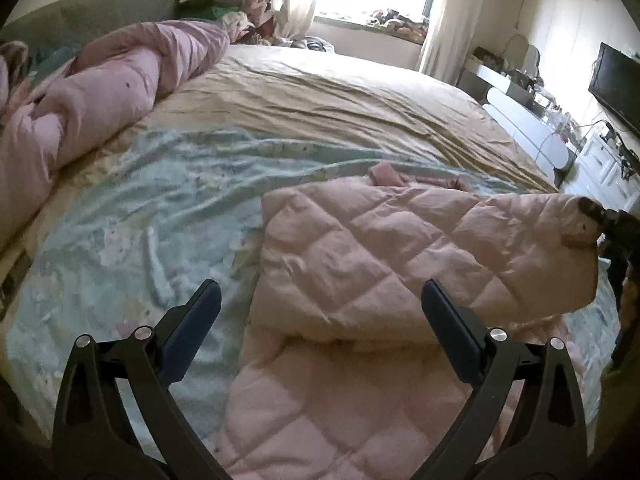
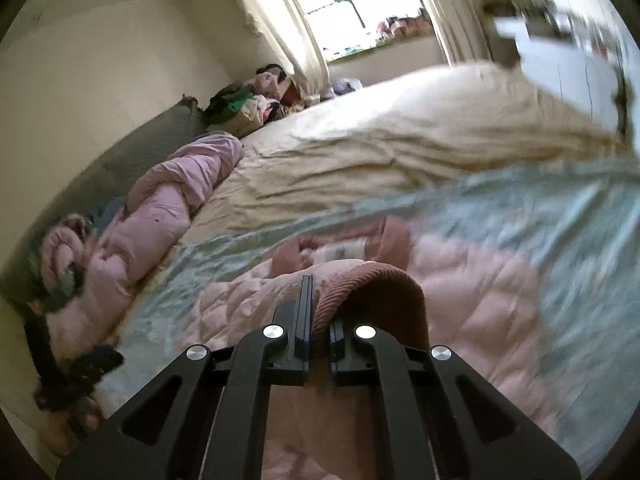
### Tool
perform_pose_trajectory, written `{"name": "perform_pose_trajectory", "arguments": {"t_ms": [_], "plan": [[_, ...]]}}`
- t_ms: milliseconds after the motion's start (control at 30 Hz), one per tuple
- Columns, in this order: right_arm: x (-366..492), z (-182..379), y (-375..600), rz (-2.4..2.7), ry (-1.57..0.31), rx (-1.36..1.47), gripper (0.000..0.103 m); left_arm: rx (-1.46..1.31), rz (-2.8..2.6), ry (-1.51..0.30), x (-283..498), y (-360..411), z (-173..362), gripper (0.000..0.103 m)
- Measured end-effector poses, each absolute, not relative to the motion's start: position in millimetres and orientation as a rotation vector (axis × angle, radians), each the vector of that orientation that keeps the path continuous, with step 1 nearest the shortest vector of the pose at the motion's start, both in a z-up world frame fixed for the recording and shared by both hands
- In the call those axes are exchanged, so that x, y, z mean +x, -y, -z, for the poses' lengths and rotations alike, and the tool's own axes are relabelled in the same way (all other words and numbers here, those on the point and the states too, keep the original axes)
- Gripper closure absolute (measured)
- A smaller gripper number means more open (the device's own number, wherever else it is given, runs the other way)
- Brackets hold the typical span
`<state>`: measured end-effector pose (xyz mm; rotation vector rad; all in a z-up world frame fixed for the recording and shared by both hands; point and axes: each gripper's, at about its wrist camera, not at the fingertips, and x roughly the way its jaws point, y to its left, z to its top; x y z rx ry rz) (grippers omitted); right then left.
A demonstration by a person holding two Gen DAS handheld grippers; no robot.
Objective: Fold large clothes
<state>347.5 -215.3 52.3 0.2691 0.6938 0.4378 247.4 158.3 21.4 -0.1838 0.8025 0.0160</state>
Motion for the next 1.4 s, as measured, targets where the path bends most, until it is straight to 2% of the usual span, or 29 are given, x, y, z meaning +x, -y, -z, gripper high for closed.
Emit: {"name": "perform_pose_trajectory", "arguments": {"t_ms": [267, 667, 833, 900, 967, 1133, 1400], "plan": [[370, -23, 212, -0.343, -0.763, 0.169, 0.098, -0.161, 0.022, -0.859, 298, -127, -3, 0.009], [378, 15, 228, -0.227, -0.862, 0.196, 0.097, -0.098, 0.042, -1.009, 336, -102, 61, 0.009], [374, 13, 227, -0.208, -0.87, 0.191, 0.086, -0.095, 0.034, -1.036, 336, -103, 81, 0.009], [370, 9, 228, -0.196, -0.858, 0.188, 0.065, -0.083, 0.033, -1.038, 335, -101, 85, 0.009], [361, 1, 232, -0.158, -0.813, 0.186, 0.054, -0.097, 0.038, -1.036, 335, -104, 88, 0.009], [339, -19, 218, -0.156, -0.71, 0.14, 0.046, -0.1, 0.045, -1.039, 336, -103, 91, 0.009], [344, 16, 137, -0.302, -0.822, -0.082, 0.044, -0.061, 0.039, -1.049, 329, -100, 78, 0.009]]}}
